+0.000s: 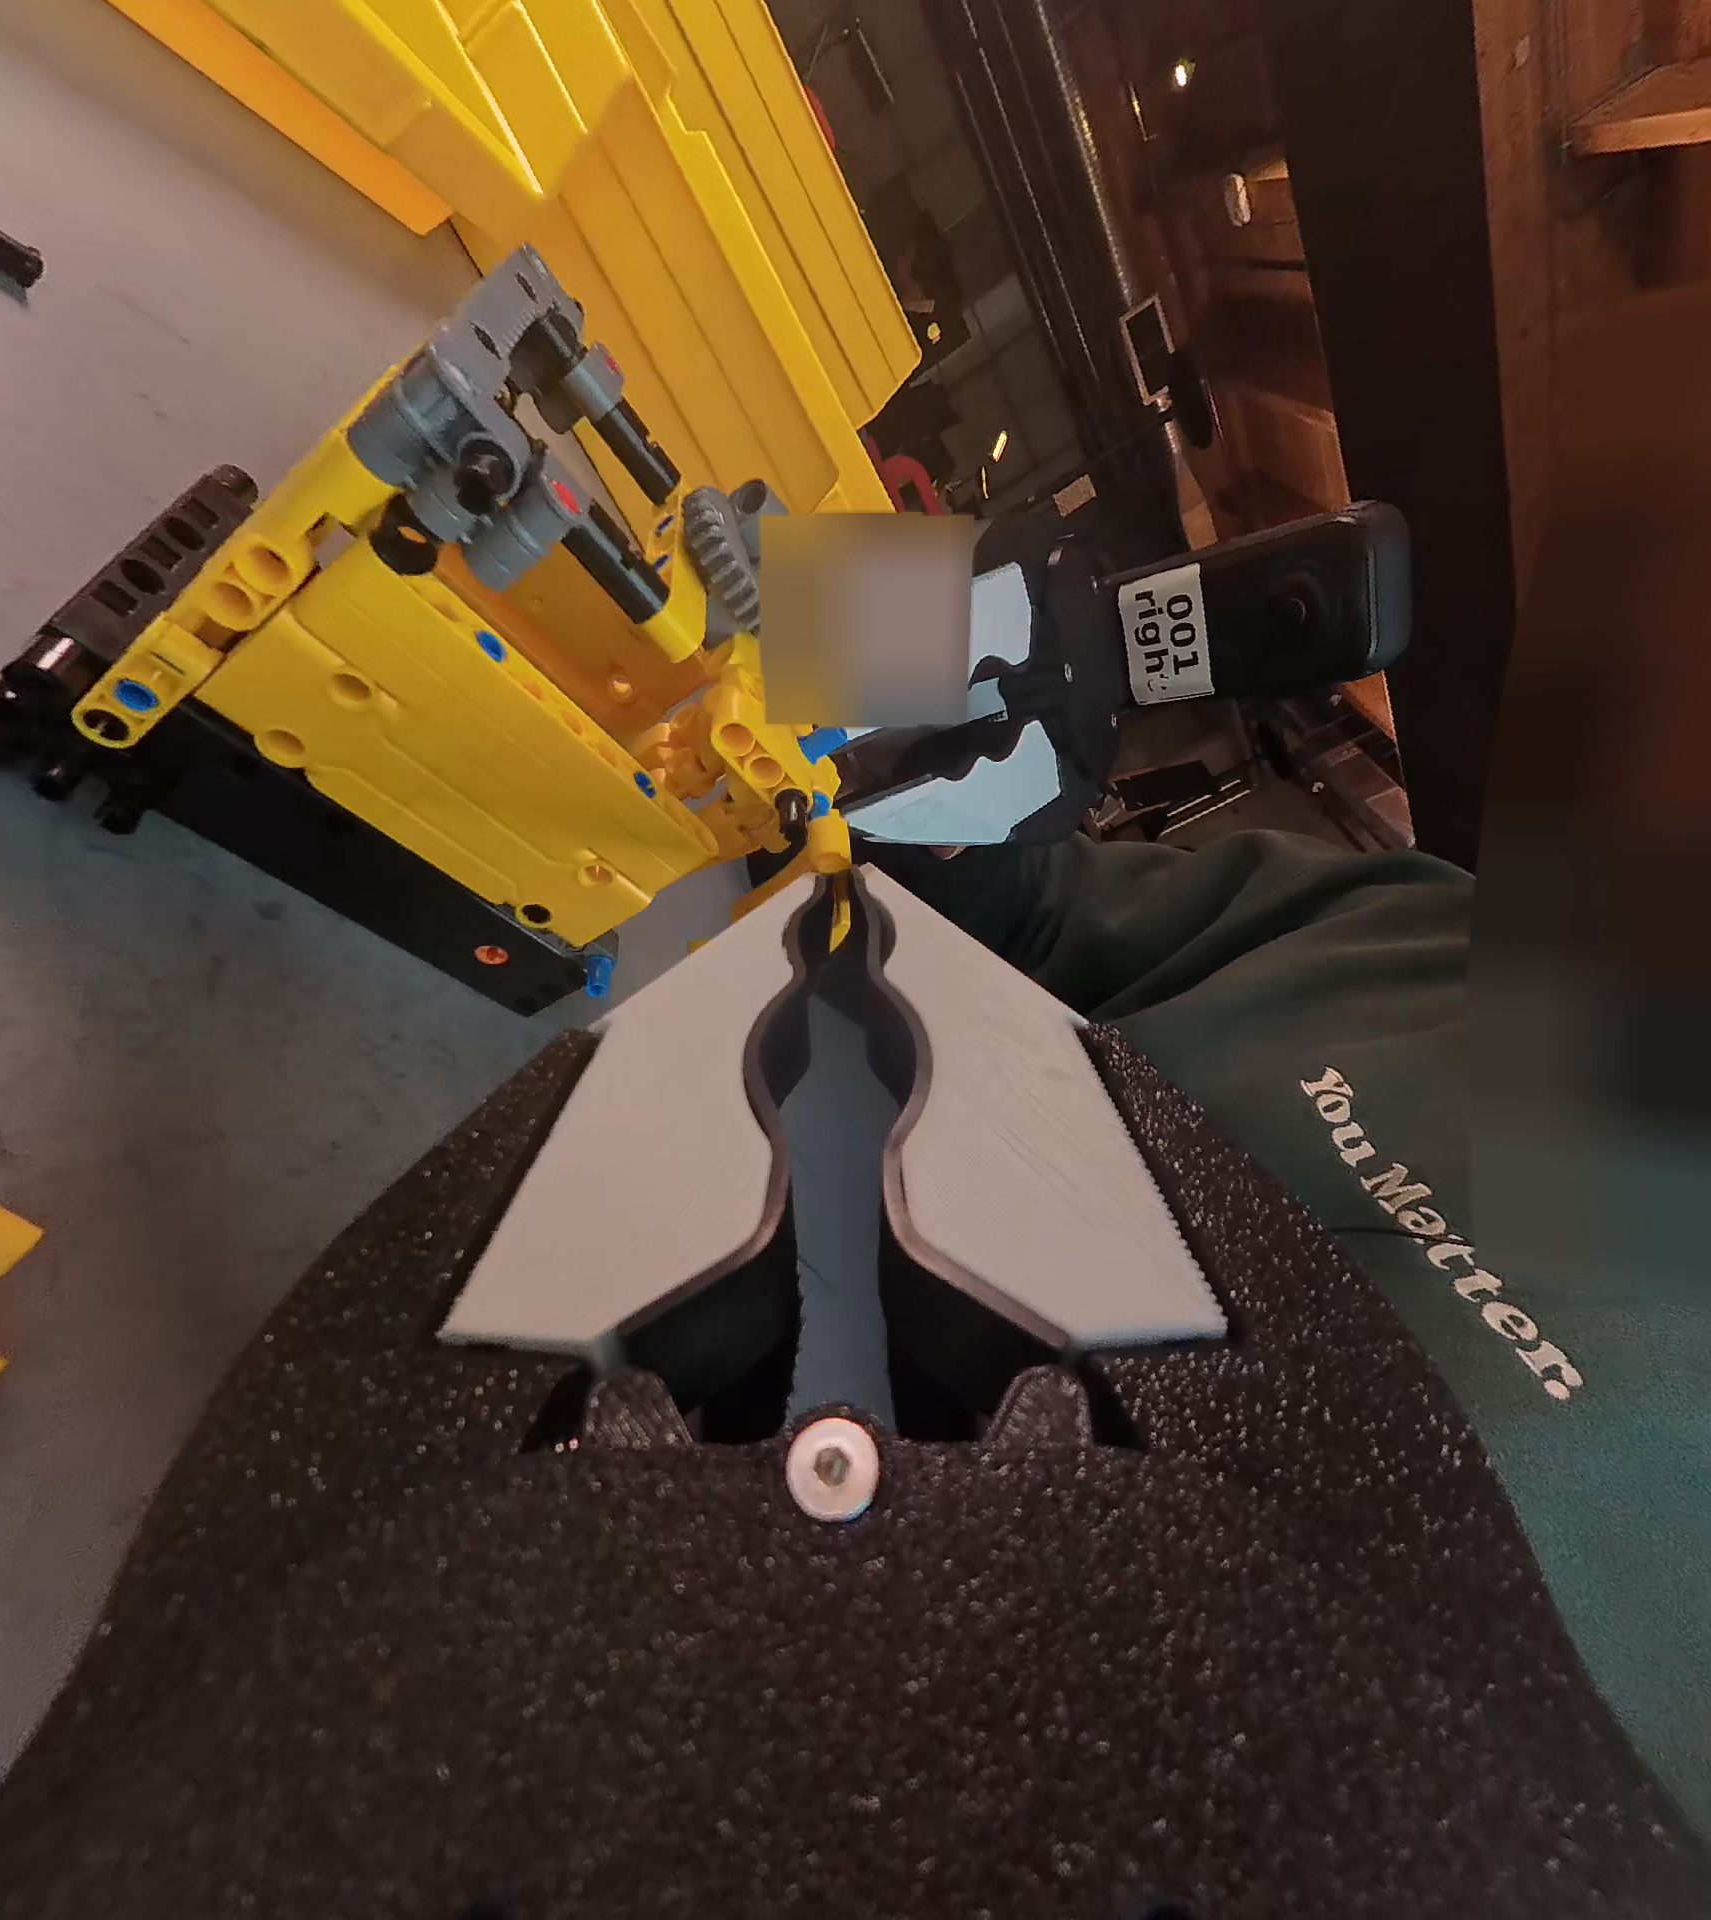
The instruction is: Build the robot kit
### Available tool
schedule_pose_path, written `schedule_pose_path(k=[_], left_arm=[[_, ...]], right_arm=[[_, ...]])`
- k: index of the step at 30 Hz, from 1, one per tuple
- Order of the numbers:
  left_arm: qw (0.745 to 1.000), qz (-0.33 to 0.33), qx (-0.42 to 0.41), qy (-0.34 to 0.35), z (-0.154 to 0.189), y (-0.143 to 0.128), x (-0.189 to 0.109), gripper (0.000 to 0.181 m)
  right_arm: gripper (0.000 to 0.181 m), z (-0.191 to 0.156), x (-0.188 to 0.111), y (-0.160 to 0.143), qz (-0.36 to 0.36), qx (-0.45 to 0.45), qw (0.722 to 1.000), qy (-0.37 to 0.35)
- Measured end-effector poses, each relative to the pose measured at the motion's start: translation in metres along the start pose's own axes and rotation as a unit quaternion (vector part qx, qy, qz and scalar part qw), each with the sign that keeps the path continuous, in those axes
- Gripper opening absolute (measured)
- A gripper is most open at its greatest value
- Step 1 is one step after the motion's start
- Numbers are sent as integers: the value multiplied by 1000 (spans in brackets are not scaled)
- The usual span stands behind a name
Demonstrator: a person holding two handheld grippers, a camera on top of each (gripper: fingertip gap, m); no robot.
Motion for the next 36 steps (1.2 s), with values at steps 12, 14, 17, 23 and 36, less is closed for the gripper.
schedule_pose_path(k=[12,14,17,23,36], left_arm=[[985,-23,161,57,1,-2,-2,2],[966,-37,238,90,4,-3,-4,2],[934,-50,334,119,12,-6,-4,2],[899,-68,410,142,21,-12,-2,2],[915,-31,389,99,35,-13,2,2]], right_arm=[[9,-2,-1,-3,6,-8,1000,10],[9,-4,-2,-4,9,-8,1000,17],[9,-9,-2,-4,16,-10,999,31],[9,-20,-1,1,35,-15,998,56],[2,-33,-1,6,65,49,990,115]])
Point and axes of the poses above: each gripper's, where its closed fingertips meet, x out along the fingers, y out of its top, z = x × y across the jaws, the point moved 1 cm from there along -x, back along the fingers, and after that the axes turned 4 degrees about z, right-handed, at the moved point
